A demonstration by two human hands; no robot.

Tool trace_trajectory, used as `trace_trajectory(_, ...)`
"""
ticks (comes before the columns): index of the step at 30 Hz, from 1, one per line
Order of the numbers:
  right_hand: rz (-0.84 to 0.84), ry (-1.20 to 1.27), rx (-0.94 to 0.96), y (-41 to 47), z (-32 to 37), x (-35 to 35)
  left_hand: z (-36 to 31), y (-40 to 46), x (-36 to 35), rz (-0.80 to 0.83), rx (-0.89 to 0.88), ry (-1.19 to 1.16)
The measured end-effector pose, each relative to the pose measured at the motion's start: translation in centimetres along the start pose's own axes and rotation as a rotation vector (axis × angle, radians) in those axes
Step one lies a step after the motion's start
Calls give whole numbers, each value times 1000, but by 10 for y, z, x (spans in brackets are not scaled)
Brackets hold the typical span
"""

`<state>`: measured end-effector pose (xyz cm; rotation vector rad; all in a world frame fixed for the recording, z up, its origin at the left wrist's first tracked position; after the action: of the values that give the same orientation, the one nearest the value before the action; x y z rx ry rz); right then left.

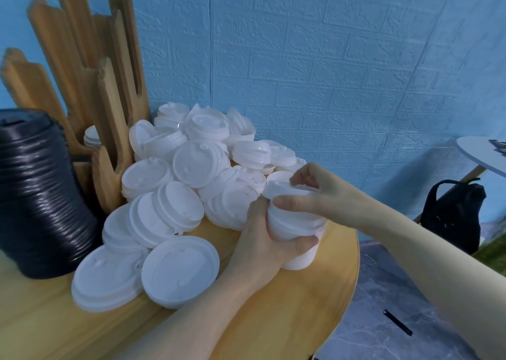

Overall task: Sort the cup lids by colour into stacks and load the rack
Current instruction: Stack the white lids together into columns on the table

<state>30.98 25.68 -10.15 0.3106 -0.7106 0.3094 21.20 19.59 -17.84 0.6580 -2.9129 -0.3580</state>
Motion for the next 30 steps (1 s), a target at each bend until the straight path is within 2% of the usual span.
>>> trace_trajectory(6, -165, 120, 2, -1, -1, 26, -1, 0, 0, -7, -17, 12)
trace_trajectory(11, -23, -120, 80, -14, -1, 6, 0, 0, -1, -16, 11, -8)
trace_trajectory(14, -9, -207, 94, -17, 4, 2, 0, 0, 0, -24, 13, -16)
trace_trajectory(19, 65, -296, 158, -14, 12, 0, 2, -1, 0, -10, 14, -15)
trace_trajectory(24, 284, -212, 205, -7, 10, 11, 5, 0, 0, 25, 59, -14)
trace_trajectory(27, 358, -324, 235, 2, 0, 17, 7, 0, 0, 51, 80, -33)
trace_trajectory(30, 423, -310, 234, 2, -2, 11, 8, 1, -2, 80, 96, -53)
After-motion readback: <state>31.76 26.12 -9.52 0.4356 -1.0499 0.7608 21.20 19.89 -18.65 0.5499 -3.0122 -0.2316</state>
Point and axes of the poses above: each hand's wrist, its own y-axis towards the middle knuckle, its own x-axis out of the back of the hand, z = x × y, the point moved 8 cm from there along y, towards the middle knuckle, and after that the axes turned 13 degrees about -z, right-handed, at the moved point
